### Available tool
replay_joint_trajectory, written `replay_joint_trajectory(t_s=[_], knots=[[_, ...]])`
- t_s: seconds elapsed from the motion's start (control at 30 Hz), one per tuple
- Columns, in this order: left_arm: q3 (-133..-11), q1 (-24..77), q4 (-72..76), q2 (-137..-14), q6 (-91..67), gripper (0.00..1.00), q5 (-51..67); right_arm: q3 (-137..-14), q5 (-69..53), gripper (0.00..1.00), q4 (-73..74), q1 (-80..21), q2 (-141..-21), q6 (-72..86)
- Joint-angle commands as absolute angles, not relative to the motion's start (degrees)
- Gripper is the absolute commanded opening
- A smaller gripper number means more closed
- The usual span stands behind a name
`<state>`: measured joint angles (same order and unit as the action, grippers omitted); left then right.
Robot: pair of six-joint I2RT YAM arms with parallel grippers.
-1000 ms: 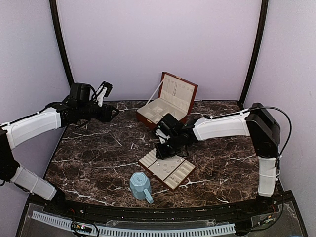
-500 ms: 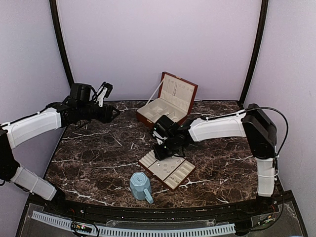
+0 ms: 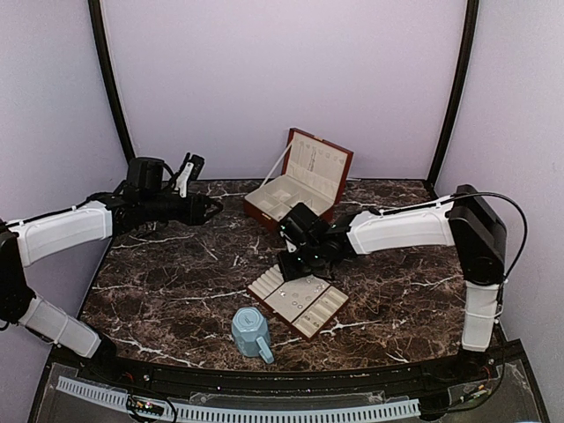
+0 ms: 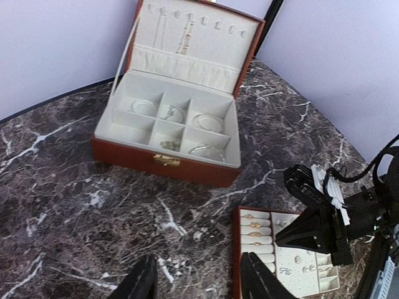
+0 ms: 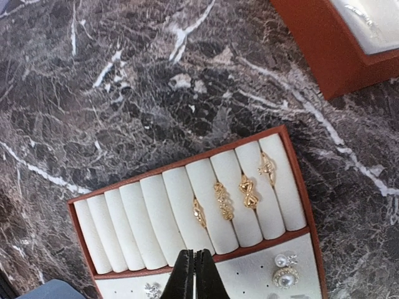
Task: Organize the mixed jewelry
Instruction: Pick up the earring from the earring holder, then pass from the right arm to the left
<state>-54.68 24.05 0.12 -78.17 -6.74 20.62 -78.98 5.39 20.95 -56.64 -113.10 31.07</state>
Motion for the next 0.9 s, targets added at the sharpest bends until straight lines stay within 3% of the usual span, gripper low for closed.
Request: replay_joint_trajectory(t_s=[0.0,0.33,0.87], knots=[[-53.65,26.94,5.81,-79.94,-9.98,0.48,26.86,-76.29,8.79,0.0,12.93,-56.73,-108.02,32.78],[-54.44,34.03,9.43,-88.29,-16.42,0.47,37.35,-68.06,9.56,0.0,-1.42,-56.78,-102.26,32.93],[-57.18,36.27,8.54,-96.75,-18.98,0.41,41.74,-68.22,7.03,0.0,-4.04,-57.57,-101.86,30.93]])
